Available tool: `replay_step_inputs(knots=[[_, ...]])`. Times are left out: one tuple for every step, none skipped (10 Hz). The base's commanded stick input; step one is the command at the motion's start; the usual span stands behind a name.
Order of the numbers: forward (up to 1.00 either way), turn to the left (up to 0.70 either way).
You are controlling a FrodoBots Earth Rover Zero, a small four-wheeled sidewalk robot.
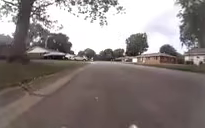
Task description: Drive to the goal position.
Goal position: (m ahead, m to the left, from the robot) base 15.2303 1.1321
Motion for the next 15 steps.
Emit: replay_step_inputs(knots=[[1.0,0.0],[1.0,0.0],[1.0,0.0],[1.0,0.0],[1.0,0.0],[1.0,0.0],[1.0,0.0],[1.0,0.0],[1.0,0.0],[1.0,0.0],[1.0,0.0],[1.0,0.0],[1.0,0.0],[1.0,0.0],[1.0,0.0]])
